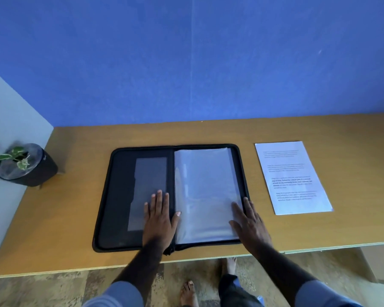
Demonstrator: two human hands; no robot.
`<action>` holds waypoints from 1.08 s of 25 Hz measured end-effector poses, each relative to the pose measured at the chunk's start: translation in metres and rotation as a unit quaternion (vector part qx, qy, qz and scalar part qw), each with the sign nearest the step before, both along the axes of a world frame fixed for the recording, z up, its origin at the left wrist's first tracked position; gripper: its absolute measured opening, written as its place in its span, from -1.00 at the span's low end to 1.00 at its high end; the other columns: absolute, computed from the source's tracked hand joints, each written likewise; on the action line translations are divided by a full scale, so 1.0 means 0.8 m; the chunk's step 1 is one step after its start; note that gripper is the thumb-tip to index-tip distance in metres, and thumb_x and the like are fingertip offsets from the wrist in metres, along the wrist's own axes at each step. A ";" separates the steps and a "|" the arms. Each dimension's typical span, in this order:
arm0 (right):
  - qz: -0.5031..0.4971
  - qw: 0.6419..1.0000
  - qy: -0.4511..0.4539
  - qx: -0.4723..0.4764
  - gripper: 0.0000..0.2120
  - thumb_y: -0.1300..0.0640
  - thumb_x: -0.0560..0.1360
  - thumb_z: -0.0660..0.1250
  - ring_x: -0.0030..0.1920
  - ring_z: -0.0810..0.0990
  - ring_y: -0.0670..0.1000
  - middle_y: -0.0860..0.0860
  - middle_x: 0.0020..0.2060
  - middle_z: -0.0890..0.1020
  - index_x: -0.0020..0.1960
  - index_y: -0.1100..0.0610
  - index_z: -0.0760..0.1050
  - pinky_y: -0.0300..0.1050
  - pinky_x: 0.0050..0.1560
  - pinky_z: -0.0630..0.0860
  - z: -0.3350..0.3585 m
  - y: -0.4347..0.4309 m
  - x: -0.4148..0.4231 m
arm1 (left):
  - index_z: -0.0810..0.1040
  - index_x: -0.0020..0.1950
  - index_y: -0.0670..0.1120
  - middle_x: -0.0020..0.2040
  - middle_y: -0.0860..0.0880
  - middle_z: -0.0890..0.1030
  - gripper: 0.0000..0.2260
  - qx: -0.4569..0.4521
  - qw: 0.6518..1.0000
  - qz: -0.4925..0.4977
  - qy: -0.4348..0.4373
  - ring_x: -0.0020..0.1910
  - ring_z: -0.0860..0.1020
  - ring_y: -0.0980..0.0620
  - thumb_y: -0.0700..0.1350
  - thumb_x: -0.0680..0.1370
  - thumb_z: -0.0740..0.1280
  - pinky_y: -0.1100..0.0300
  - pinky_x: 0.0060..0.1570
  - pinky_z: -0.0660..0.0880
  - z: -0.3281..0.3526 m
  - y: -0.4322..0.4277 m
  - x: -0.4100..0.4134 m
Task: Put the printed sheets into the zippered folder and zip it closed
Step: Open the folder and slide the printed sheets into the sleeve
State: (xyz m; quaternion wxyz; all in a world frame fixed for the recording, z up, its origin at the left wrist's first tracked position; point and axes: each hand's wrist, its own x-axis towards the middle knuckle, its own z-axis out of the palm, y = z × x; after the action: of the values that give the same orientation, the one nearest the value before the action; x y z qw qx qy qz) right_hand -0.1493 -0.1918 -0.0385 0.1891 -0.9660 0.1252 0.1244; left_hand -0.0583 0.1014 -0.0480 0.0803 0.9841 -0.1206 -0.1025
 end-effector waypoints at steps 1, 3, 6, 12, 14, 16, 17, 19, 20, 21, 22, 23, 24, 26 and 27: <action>0.001 1.000 0.001 0.000 -0.39 -0.11 0.66 0.16 0.64 -0.17 0.11 0.03 0.63 -0.19 0.63 -0.14 -0.01 0.07 0.53 0.16 0.001 0.000 0.000 | -0.15 0.66 -0.09 0.66 -0.11 -0.19 -0.28 -0.002 1.000 -0.001 0.002 0.65 -0.19 -0.11 0.31 0.62 -0.19 -0.12 0.61 -0.17 -0.001 0.002 0.000; 0.001 1.000 0.006 0.002 -0.39 -0.11 0.66 0.17 0.63 -0.18 0.09 0.01 0.63 -0.19 0.62 -0.14 -0.01 0.05 0.53 0.16 0.003 0.000 0.000 | -0.15 0.65 -0.09 0.66 -0.13 -0.19 -0.29 0.004 1.000 -0.022 -0.004 0.65 -0.18 -0.13 0.30 0.62 -0.20 -0.13 0.61 -0.15 0.002 0.002 -0.002; -0.001 1.000 0.016 0.010 -0.38 -0.13 0.65 0.16 0.63 -0.21 0.07 -0.01 0.63 -0.23 0.63 -0.15 -0.03 0.03 0.54 0.13 0.006 -0.002 0.001 | -0.12 0.65 -0.13 0.66 -0.15 -0.16 -0.30 0.022 0.994 -0.107 -0.013 0.65 -0.11 -0.16 0.28 0.64 -0.24 -0.08 0.60 -0.13 0.005 -0.013 -0.009; -0.008 0.998 0.027 0.047 -0.39 -0.15 0.61 0.16 0.60 0.12 0.08 -0.06 0.66 -0.04 0.62 -0.12 0.10 0.03 0.51 0.25 0.016 -0.036 0.003 | 0.09 0.62 -0.25 0.65 -0.21 0.04 -0.21 0.023 0.989 -0.145 0.002 0.63 0.07 -0.19 0.30 0.62 -0.28 -0.01 0.53 -0.21 0.026 -0.081 -0.009; -0.013 0.999 0.013 0.031 -0.43 -0.12 0.62 0.18 0.53 0.28 0.12 -0.07 0.64 0.07 0.60 -0.10 0.18 0.02 0.46 0.32 0.022 -0.079 0.005 | 0.21 0.59 -0.25 0.63 -0.22 0.14 -0.25 0.019 0.984 -0.177 -0.012 0.60 0.16 -0.22 0.28 0.65 -0.20 -0.05 0.52 -0.11 0.035 -0.119 -0.001; -0.032 0.999 -0.002 0.005 -0.47 -0.05 0.60 0.25 0.45 0.39 0.16 -0.04 0.61 0.20 0.55 -0.05 0.30 0.02 0.43 0.36 0.031 -0.135 0.013 | 0.20 0.60 -0.23 0.64 -0.20 0.10 -0.29 0.009 0.978 -0.210 -0.019 0.61 0.13 -0.21 0.27 0.66 -0.07 -0.06 0.53 -0.11 0.042 -0.165 0.013; -0.050 0.999 -0.009 -0.004 -0.50 -0.01 0.59 0.29 0.41 0.43 0.17 -0.01 0.59 0.27 0.52 -0.02 0.37 0.02 0.41 0.37 0.035 -0.169 0.019 | 0.16 0.62 -0.22 0.65 -0.18 0.05 -0.29 0.007 0.974 -0.224 -0.017 0.63 0.08 -0.20 0.27 0.65 -0.03 -0.06 0.54 -0.14 0.046 -0.195 0.022; -0.080 0.996 -0.025 -0.019 -0.55 0.08 0.56 0.34 0.38 0.48 0.18 0.04 0.55 0.36 0.45 0.07 0.48 0.02 0.41 0.37 0.044 -0.236 0.039 | 0.02 0.65 -0.19 0.66 -0.13 -0.07 -0.25 0.008 0.967 -0.254 -0.008 0.65 -0.04 -0.15 0.30 0.63 -0.04 -0.06 0.60 -0.22 0.050 -0.257 0.038; -0.084 0.996 -0.031 -0.025 -0.55 0.11 0.55 0.35 0.38 0.50 0.18 0.06 0.53 0.38 0.43 0.11 0.50 0.03 0.41 0.38 0.048 -0.270 0.053 | -0.02 0.66 -0.17 0.67 -0.11 -0.10 -0.23 0.001 0.963 -0.269 0.003 0.65 -0.09 -0.13 0.32 0.62 -0.03 -0.03 0.61 -0.24 0.049 -0.289 0.044; -0.085 0.996 -0.029 -0.028 -0.54 0.12 0.54 0.35 0.39 0.50 0.16 0.07 0.53 0.38 0.43 0.13 0.49 0.02 0.40 0.39 0.052 -0.301 0.068 | -0.05 0.66 -0.16 0.67 -0.10 -0.12 -0.21 -0.012 0.960 -0.281 0.016 0.66 -0.11 -0.11 0.33 0.61 0.02 0.00 0.59 -0.23 0.048 -0.318 0.049; -0.085 0.996 -0.019 -0.028 -0.51 0.11 0.54 0.35 0.41 0.48 0.14 0.06 0.55 0.36 0.46 0.12 0.45 0.02 0.40 0.40 0.054 -0.333 0.085 | -0.07 0.66 -0.15 0.67 -0.09 -0.13 -0.19 -0.020 0.956 -0.290 0.031 0.66 -0.13 -0.10 0.33 0.61 0.08 0.01 0.59 -0.21 0.044 -0.348 0.053; -0.083 0.996 -0.006 -0.027 -0.48 0.09 0.54 0.34 0.45 0.44 0.11 0.04 0.57 0.32 0.49 0.11 0.41 0.01 0.40 0.40 0.058 -0.360 0.103 | -0.08 0.66 -0.14 0.68 -0.08 -0.14 -0.16 -0.022 0.954 -0.296 0.043 0.66 -0.13 -0.09 0.33 0.59 0.14 0.01 0.59 -0.20 0.040 -0.372 0.055; -0.079 0.997 0.006 -0.024 -0.44 0.09 0.54 0.35 0.48 0.39 0.08 0.02 0.58 0.28 0.52 0.09 0.36 0.00 0.41 0.39 0.062 -0.383 0.121 | -0.08 0.66 -0.14 0.68 -0.08 -0.13 -0.13 -0.019 0.952 -0.300 0.049 0.66 -0.13 -0.10 0.33 0.57 0.20 -0.01 0.60 -0.18 0.037 -0.391 0.055; -0.059 0.998 0.031 -0.017 -0.36 0.09 0.53 0.36 0.54 0.27 0.05 -0.01 0.61 0.21 0.57 0.07 0.27 0.02 0.44 0.36 0.066 -0.419 0.154 | -0.07 0.66 -0.13 0.68 -0.09 -0.13 -0.07 -0.005 0.952 -0.301 0.062 0.66 -0.11 -0.10 0.35 0.52 0.27 -0.04 0.61 -0.15 0.030 -0.416 0.054; -0.047 0.998 0.044 -0.015 -0.32 0.09 0.52 0.37 0.56 0.22 0.04 -0.03 0.62 0.18 0.59 0.06 0.22 0.03 0.45 0.34 0.067 -0.433 0.169 | -0.06 0.66 -0.13 0.68 -0.09 -0.13 -0.05 0.000 0.951 -0.302 0.071 0.66 -0.10 -0.09 0.35 0.51 0.29 -0.04 0.61 -0.15 0.026 -0.424 0.055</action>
State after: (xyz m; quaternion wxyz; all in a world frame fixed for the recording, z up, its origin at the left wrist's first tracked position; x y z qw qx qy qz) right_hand -0.0137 -0.5378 0.0149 0.1751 -0.9552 0.1808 0.1555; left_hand -0.0143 -0.2379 -0.0269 0.0537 0.8919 -0.4063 -0.1913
